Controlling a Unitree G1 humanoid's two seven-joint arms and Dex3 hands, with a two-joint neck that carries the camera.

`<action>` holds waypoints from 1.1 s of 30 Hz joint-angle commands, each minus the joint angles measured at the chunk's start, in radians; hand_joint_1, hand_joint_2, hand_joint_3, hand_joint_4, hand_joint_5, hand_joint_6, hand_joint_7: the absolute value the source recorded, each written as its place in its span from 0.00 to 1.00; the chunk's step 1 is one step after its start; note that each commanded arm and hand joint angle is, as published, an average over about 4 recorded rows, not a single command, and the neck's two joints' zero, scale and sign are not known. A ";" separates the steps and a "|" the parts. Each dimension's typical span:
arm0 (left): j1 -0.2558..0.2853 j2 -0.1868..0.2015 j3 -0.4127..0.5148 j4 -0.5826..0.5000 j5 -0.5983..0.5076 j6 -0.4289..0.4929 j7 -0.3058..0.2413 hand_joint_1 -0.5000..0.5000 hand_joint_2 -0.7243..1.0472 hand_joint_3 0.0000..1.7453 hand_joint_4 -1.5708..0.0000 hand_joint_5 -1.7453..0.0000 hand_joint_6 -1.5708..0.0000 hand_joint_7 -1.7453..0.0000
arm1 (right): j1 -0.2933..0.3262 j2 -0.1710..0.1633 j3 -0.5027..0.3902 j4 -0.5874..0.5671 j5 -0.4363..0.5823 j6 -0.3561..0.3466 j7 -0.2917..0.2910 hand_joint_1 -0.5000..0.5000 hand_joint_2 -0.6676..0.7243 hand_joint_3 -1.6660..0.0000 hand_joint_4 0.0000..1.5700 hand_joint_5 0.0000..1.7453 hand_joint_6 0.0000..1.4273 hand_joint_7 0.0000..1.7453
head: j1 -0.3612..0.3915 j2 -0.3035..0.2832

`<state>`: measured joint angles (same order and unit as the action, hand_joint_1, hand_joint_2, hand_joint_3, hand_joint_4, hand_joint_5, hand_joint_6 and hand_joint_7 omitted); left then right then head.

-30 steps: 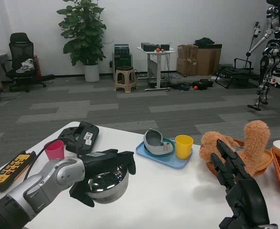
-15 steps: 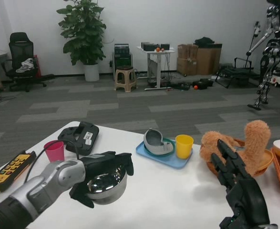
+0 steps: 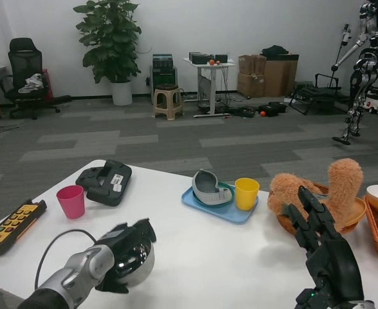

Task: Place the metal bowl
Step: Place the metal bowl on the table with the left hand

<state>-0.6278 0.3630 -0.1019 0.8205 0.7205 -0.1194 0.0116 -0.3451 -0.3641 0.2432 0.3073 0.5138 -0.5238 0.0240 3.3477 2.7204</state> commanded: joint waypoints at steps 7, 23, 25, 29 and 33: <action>-0.115 -0.066 0.050 0.247 0.160 0.003 0.148 0.00 0.60 1.00 0.10 0.00 0.55 0.04 | 0.011 -0.003 0.007 0.012 0.010 -0.013 -0.006 0.33 1.00 1.00 0.00 0.00 0.00 0.08 | 0.016 -0.029; -0.189 -0.090 0.076 0.453 0.208 0.109 0.145 0.00 0.69 1.00 0.42 0.00 0.46 0.04 | 0.011 -0.003 0.035 0.037 0.023 -0.013 -0.006 0.33 1.00 1.00 0.00 0.00 0.00 0.08 | 0.031 -0.074; -0.190 -0.092 0.075 0.458 0.208 0.123 0.140 0.00 0.74 1.00 0.61 0.00 0.50 0.05 | 0.011 -0.003 0.036 0.038 0.023 -0.013 -0.006 0.33 1.00 1.00 0.00 0.00 0.00 0.08 | 0.033 -0.080; -0.190 -0.096 0.074 0.470 0.207 0.139 0.132 0.00 0.75 1.00 0.88 0.00 0.62 0.10 | 0.011 -0.003 0.035 0.039 0.023 -0.013 -0.006 0.33 1.00 1.00 0.00 0.00 0.00 0.08 | 0.039 -0.095; -0.190 -0.101 0.074 0.487 0.199 0.142 0.130 0.00 0.75 1.00 1.00 0.07 0.71 0.18 | 0.011 -0.003 0.038 0.043 0.023 -0.013 -0.006 0.33 1.00 1.00 0.00 0.00 0.00 0.08 | 0.048 -0.101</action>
<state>-0.8112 0.2707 -0.0312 1.2909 0.9212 0.0146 0.1484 -0.3418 -0.3638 0.2774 0.3405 0.5343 -0.5254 0.0239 3.3933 2.6205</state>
